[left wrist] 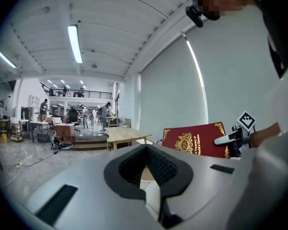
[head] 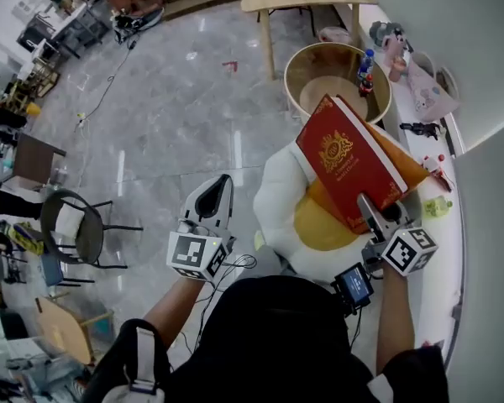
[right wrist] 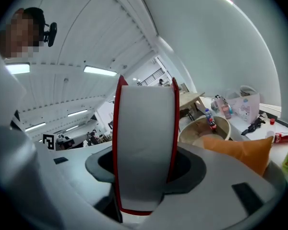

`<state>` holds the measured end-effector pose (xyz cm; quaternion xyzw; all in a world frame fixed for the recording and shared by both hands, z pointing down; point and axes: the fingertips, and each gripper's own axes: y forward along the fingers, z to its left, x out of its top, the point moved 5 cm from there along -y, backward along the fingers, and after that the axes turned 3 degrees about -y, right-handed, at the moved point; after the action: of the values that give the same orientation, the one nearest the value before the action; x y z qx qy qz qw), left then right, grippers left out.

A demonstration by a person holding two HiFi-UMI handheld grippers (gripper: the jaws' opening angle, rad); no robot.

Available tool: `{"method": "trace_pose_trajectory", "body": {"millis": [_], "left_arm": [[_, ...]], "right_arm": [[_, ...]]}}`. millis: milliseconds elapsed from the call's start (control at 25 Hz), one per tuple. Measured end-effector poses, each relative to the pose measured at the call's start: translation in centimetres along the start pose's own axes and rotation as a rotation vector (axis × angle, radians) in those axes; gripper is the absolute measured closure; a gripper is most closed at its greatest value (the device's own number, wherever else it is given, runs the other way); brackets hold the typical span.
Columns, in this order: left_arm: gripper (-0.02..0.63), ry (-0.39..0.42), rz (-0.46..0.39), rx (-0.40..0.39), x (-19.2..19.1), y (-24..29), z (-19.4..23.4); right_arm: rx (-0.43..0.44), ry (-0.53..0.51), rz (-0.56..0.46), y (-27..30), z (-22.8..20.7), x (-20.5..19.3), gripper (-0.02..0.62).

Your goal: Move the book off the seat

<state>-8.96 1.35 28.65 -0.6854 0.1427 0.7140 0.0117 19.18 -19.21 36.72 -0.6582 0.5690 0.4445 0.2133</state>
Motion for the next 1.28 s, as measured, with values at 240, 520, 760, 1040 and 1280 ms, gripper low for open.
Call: {"method": "trace_pose_trajectory", "body": {"millis": [240,520,760,1040,1280], "left_arm": [[0.595,-0.020,-0.043,0.132,1.2,-4.8,2.9],[0.595,-0.033,-0.060,0.215,1.4,-7.8,7.3],[0.595,-0.066,-0.081,0.229,1.3,-7.9,13.3],[0.595,-0.062,-0.090,0.192,2.8,-6.6,23.6],[0.595,-0.041,-0.092,0.153,-0.1,-4.2,27.1]], "right_arm": [[0.154,0.001,-0.088,2.7,6.1,3.1,0.357],[0.267,0.007,-0.112,8.1,11.8,4.4,0.357],[0.283,0.033,-0.125,13.0,15.0,4.0,0.357],[0.252,0.055,-0.152,20.6,21.1,4.2,0.357],[0.226,0.106,-0.187,24.6,20.6,2.3,0.357]]}}
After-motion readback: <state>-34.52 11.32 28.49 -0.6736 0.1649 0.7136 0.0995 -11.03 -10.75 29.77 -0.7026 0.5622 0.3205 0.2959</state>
